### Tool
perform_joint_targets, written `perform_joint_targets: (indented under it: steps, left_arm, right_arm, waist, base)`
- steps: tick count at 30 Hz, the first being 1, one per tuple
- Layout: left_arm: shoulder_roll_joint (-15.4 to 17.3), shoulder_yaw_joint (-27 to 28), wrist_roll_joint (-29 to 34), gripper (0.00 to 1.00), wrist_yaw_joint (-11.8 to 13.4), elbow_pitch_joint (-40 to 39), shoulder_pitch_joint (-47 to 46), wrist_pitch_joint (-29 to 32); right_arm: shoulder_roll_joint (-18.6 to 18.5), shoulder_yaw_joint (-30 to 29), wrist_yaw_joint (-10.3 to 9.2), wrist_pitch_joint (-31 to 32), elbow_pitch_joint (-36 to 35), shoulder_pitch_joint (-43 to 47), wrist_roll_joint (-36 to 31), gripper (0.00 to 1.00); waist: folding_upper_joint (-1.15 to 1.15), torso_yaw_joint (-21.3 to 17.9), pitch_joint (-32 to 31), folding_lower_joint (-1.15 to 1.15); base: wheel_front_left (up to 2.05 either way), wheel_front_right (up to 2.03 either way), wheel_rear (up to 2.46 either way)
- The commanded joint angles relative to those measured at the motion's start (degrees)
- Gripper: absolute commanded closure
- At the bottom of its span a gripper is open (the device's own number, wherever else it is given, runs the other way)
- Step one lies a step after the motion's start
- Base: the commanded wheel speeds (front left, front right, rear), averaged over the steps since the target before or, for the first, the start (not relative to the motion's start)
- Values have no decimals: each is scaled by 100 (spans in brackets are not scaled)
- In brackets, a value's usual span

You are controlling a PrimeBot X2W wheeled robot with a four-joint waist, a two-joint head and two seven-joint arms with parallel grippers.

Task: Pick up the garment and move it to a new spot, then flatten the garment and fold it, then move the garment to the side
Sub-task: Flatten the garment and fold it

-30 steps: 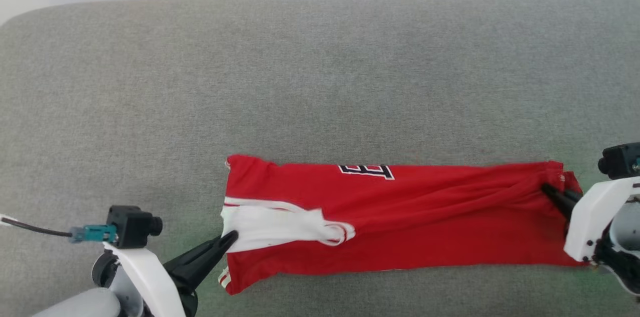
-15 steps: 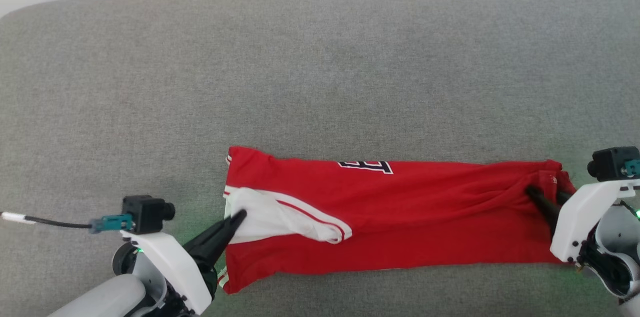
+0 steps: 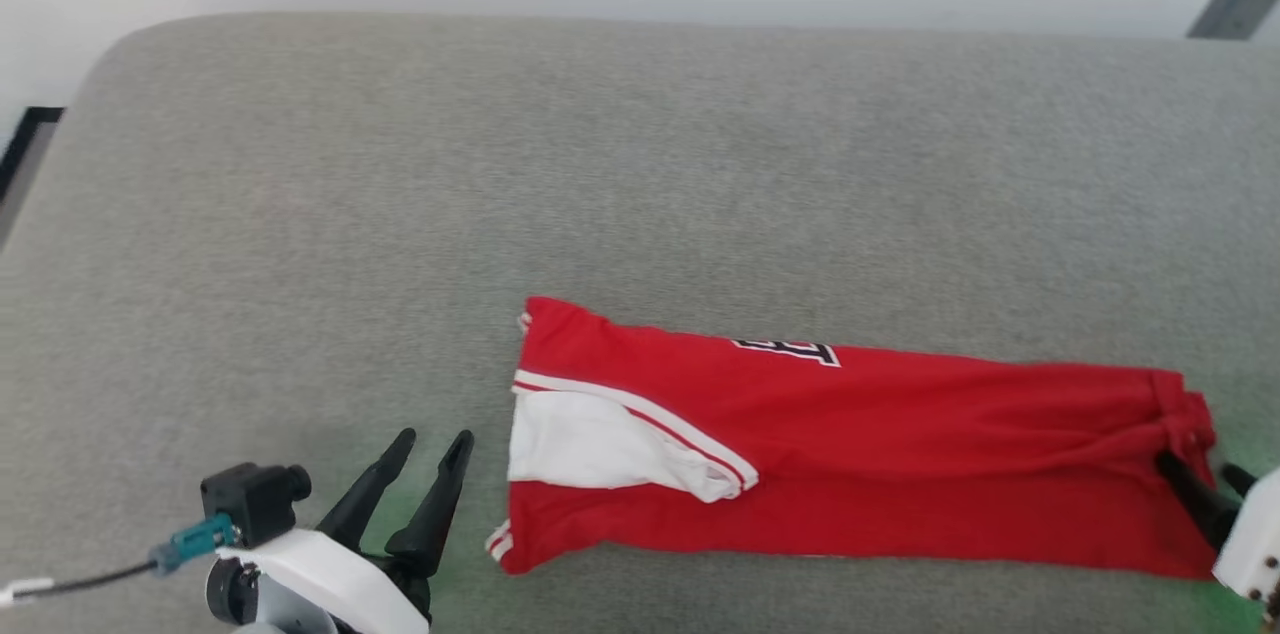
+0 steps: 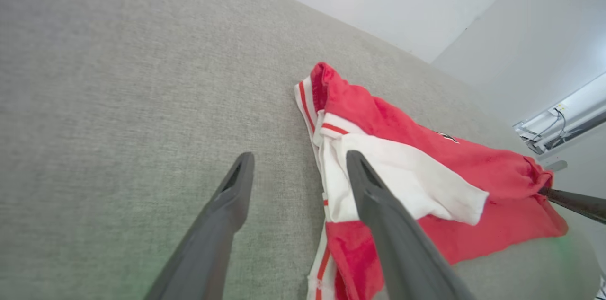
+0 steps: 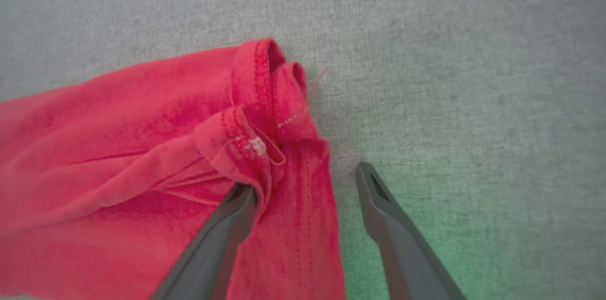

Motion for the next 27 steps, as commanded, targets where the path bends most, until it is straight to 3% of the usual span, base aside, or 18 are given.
perform_joint_targets:
  steps: [1,9,14,15,17,27]
  left_arm:
    - [-237,407,453,0,6,48,190,-26]
    - [-1168,2046,2780,0,6,-237,792,-26]
    - [-1462,2485,3662,0,6,-524,974,-27]
    - [-1504,2545,3815,0,6,-577,1019,-27]
    - [-1619,2614,3958,0,6,-643,1074,-27]
    - [-1715,2798,4149,0,6,-924,1160,-27]
  right_arm:
    - [54,-139,-2,84,105,109,39,0]
    - [183,-456,-2,397,573,118,-25,0]
    - [295,-437,-1,466,713,39,-49,3]
    - [321,-442,-1,480,735,26,-53,45]
    - [349,-450,2,477,771,-2,-65,100]
    - [220,-819,-17,165,716,-216,-46,100]
  waist:
    - [0,201,-89,0]
    - [0,578,-97,0]
    - [0,678,-84,0]
    - [0,694,-82,0]
    - [0,716,-73,0]
    - [0,491,-111,0]
  base:
    - [0,0,0]
    - [0,0,0]
    - [0,0,0]
    - [0,0,0]
    - [0,0,0]
    - [0,0,0]
